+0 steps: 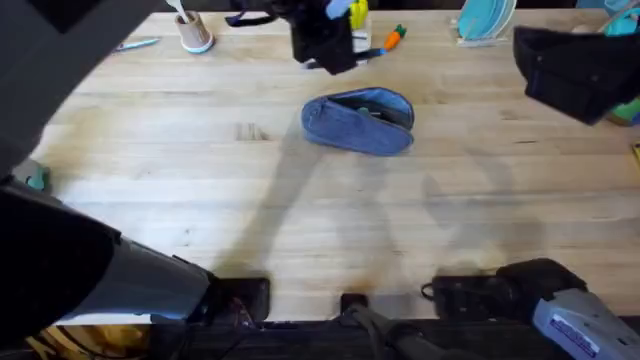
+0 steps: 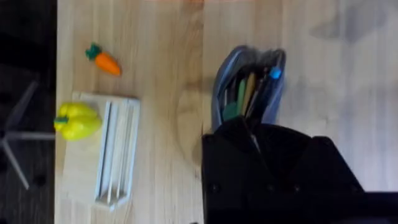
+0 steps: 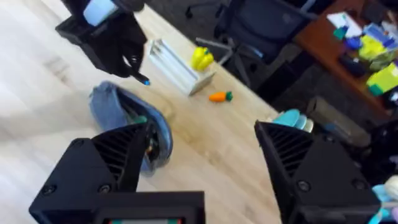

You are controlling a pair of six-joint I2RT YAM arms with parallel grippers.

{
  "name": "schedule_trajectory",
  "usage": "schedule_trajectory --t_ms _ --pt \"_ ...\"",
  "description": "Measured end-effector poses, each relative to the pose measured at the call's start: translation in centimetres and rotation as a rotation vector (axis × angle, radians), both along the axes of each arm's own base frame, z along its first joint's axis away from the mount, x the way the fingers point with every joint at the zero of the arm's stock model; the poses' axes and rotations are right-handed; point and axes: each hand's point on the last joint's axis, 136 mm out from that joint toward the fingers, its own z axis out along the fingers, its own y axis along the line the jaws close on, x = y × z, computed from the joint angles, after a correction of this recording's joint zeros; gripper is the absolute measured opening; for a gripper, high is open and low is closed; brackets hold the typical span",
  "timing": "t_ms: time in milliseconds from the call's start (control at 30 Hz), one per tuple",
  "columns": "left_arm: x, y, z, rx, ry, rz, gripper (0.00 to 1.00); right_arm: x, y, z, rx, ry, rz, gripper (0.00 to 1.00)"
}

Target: Unzip the bag, pick up the pens from the table one at a time and place them inside, then zip the bag closed.

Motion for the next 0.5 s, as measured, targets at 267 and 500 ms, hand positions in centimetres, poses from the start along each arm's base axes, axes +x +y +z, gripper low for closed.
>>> schedule_trajectory --t_ms 267,500 --pt "-3.8 -6.5 1.5 -0.218 0.068 -0.236 0.043 -0.6 -0.3 -1.5 -0.014 0.064 -0.012 0.995" --pt "-5.4 -9.8 -0.7 -0.269 0.165 -0.332 0.043 -0.6 -0.3 -1.5 -0.014 0.064 -0.012 0.995"
